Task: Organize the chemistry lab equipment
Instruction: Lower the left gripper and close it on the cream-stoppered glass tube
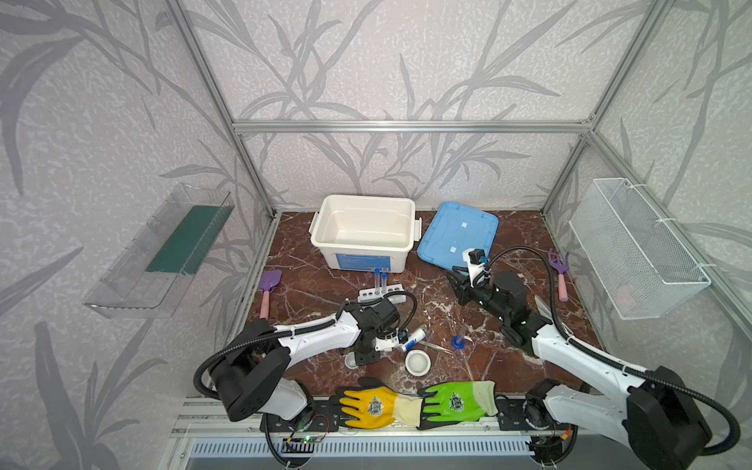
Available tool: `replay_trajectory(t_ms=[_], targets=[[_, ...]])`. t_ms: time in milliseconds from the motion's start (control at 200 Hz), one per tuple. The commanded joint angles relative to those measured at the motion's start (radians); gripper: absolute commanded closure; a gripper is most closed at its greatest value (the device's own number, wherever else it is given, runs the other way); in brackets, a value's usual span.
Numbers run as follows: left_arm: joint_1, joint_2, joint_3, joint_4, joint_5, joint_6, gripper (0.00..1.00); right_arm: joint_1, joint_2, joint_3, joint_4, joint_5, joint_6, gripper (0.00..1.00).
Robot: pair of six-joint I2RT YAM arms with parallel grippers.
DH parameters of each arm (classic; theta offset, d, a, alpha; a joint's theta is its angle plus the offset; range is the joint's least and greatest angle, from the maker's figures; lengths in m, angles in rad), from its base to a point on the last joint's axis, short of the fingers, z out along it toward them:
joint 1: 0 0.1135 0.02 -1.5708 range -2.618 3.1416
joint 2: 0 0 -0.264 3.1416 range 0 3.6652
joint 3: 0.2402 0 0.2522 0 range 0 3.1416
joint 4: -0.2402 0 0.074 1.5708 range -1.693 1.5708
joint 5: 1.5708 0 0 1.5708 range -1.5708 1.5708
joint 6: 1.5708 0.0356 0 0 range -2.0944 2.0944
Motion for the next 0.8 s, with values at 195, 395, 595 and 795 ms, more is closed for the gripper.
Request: replay_trajectory(t_ms=[195, 395, 595, 795], targets=[[-0.008, 0.020, 0.002, -0.005, -0.030, 0.025, 0.71, -0.018, 0.005, -0.013, 0.045, -0.018, 0.021, 0.70], [-0.008, 0.028, 0.001, 0.016, -0.029, 0.026, 0.78, -0.025, 0.008, -0.019, 0.056, -0.016, 0.027, 0.70], [-0.008, 0.029, -0.001, 0.034, -0.036, 0.026, 0.85, -0.029, 0.008, -0.021, 0.055, -0.016, 0.031, 0.70], [-0.008, -0.016, -0.011, 0.071, -0.090, -0.003, 0.87, -0.030, 0.003, -0.010, 0.036, -0.025, 0.032, 0.70]])
